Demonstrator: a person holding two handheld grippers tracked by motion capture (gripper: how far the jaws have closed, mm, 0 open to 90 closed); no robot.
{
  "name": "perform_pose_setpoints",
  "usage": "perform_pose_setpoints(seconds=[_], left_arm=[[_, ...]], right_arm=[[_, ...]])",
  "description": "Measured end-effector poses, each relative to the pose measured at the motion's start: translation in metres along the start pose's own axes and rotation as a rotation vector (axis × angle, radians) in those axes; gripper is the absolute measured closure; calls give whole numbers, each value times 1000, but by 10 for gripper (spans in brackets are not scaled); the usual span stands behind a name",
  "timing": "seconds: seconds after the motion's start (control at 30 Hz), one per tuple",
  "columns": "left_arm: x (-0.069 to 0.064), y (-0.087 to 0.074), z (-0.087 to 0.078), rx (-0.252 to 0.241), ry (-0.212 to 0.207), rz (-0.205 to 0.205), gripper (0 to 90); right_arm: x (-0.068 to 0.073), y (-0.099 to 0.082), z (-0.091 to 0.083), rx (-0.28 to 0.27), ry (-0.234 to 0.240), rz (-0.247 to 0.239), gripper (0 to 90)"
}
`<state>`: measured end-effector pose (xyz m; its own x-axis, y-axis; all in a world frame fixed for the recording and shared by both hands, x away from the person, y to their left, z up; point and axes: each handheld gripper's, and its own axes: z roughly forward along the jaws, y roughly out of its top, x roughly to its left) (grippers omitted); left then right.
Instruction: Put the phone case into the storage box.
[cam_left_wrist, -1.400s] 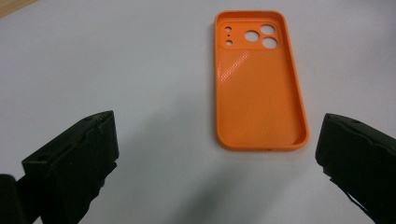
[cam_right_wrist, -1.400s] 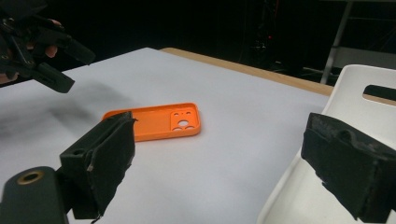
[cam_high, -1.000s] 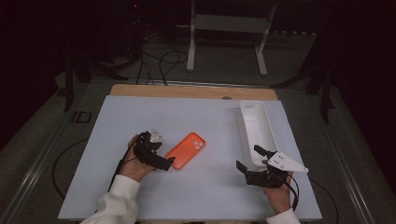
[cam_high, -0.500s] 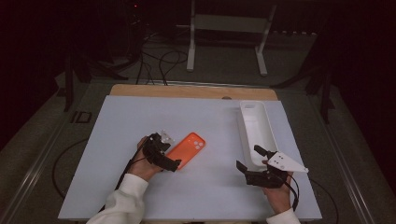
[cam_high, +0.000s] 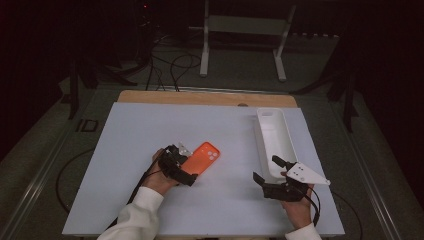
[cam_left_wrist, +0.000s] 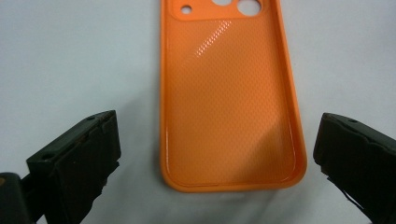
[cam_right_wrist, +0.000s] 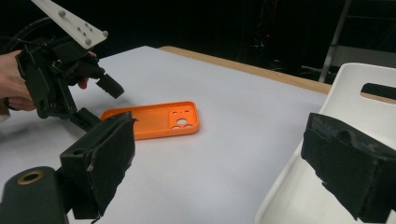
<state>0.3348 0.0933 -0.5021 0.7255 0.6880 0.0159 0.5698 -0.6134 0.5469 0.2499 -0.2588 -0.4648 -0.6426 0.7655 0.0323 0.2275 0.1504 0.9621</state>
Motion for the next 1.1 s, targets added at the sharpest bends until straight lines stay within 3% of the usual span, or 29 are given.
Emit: perform_pose_setpoints(seconds=[0.47, 0.83, 1.1], left_arm=[[-3, -1, 12, 50, -22, -7, 92], [-3, 0, 14, 50, -16, -35, 87], [-3, 3, 15, 72, -13, -30, 86]], right_arm=[[-1, 0, -1, -3, -1, -1, 97], [0, 0, 1, 0, -1, -2, 97], [1, 0, 2, 1, 3, 0, 97]])
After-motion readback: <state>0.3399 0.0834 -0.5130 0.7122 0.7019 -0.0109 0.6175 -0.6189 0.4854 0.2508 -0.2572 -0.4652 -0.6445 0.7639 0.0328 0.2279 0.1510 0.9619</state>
